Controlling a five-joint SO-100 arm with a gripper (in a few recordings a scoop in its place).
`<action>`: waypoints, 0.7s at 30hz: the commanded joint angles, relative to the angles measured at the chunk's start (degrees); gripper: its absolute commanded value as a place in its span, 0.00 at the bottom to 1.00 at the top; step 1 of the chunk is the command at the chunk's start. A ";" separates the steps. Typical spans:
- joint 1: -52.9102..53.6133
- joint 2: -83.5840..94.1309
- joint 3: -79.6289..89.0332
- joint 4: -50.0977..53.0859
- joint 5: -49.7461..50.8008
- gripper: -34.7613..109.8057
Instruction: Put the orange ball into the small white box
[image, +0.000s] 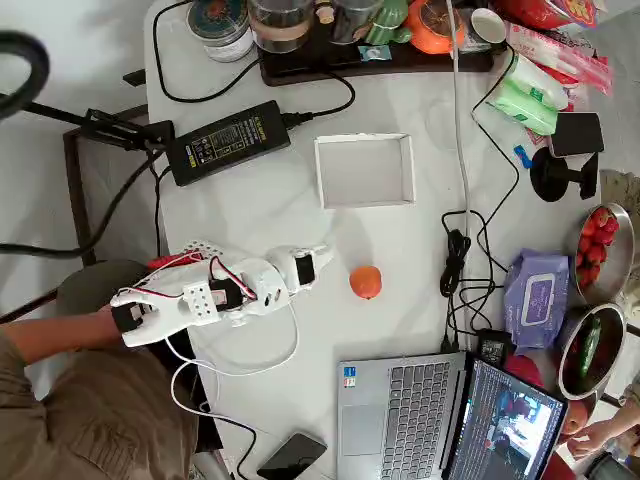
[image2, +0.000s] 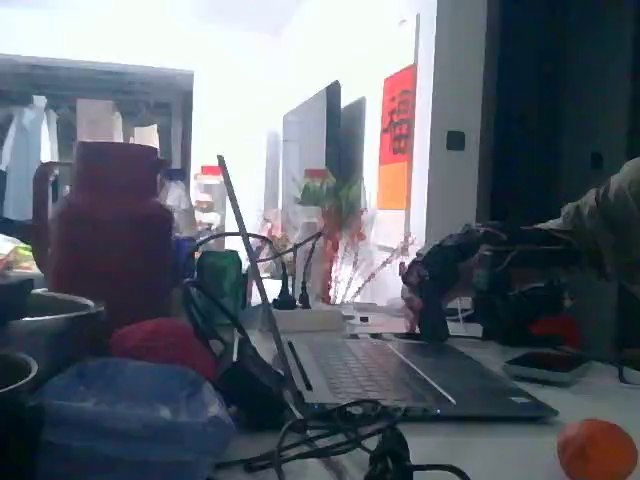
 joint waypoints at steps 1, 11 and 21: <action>-1.05 0.70 -0.09 -0.09 0.62 0.24; 0.00 0.79 -7.56 0.70 1.23 0.24; 0.18 0.79 -31.55 -0.09 0.88 0.24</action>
